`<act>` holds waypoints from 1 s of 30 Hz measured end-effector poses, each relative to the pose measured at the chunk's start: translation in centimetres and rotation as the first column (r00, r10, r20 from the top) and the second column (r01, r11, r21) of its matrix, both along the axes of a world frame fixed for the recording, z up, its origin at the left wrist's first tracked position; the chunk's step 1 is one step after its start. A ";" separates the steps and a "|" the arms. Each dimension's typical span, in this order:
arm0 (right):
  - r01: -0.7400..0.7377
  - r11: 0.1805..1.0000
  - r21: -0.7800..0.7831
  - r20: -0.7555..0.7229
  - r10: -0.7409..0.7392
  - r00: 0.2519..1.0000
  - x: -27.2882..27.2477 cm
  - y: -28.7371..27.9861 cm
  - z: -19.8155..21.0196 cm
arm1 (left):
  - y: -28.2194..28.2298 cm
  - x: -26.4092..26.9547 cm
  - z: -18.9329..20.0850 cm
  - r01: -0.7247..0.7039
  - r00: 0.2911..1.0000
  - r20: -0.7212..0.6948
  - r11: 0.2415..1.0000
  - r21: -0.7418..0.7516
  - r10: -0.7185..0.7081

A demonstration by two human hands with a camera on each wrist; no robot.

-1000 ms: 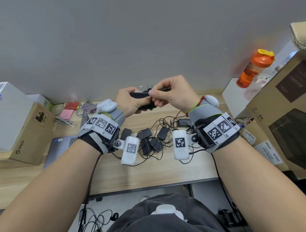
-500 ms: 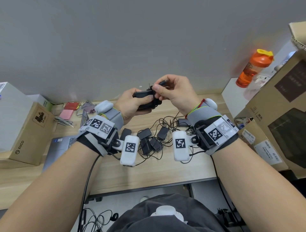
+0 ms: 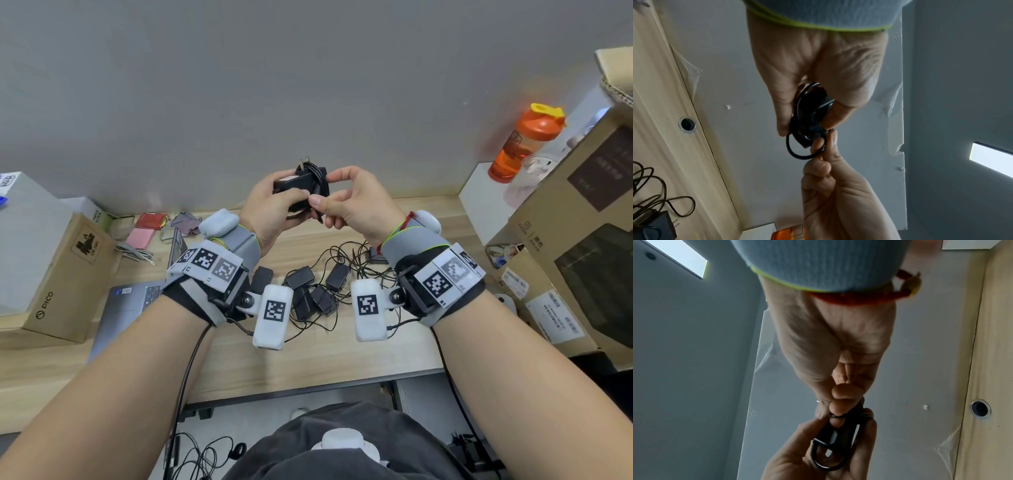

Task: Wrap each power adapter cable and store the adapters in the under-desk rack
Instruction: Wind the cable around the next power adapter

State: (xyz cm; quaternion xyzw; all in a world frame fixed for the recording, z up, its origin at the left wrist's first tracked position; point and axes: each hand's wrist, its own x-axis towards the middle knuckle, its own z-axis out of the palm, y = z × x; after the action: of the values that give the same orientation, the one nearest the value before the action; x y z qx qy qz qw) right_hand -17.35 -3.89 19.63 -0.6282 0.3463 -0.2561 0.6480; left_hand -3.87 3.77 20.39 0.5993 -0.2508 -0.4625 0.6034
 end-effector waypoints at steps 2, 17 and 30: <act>0.034 0.999 -0.007 -0.015 -0.034 0.999 0.0 -0.2 -0.1 | 0.1 -0.2 0.0 -0.008 1.000 0.018 1.000 0.010 0.007; 0.186 0.887 -0.423 -0.081 -0.242 0.967 0.2 -0.4 -1.2 | 0.4 -1.1 -0.1 0.054 0.984 0.167 0.997 0.047 -0.061; 0.061 0.835 -0.547 -0.117 -0.149 0.982 -0.2 0.0 -0.6 | 0.3 -0.9 0.3 -0.010 1.000 -0.010 0.999 0.038 0.010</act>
State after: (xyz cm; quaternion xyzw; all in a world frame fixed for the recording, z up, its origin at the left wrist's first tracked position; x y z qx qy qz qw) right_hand -17.58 -3.85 19.00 -0.7832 0.3433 -0.3290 0.4006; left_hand -4.77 4.08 20.68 0.6095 -0.2359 -0.4673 0.5954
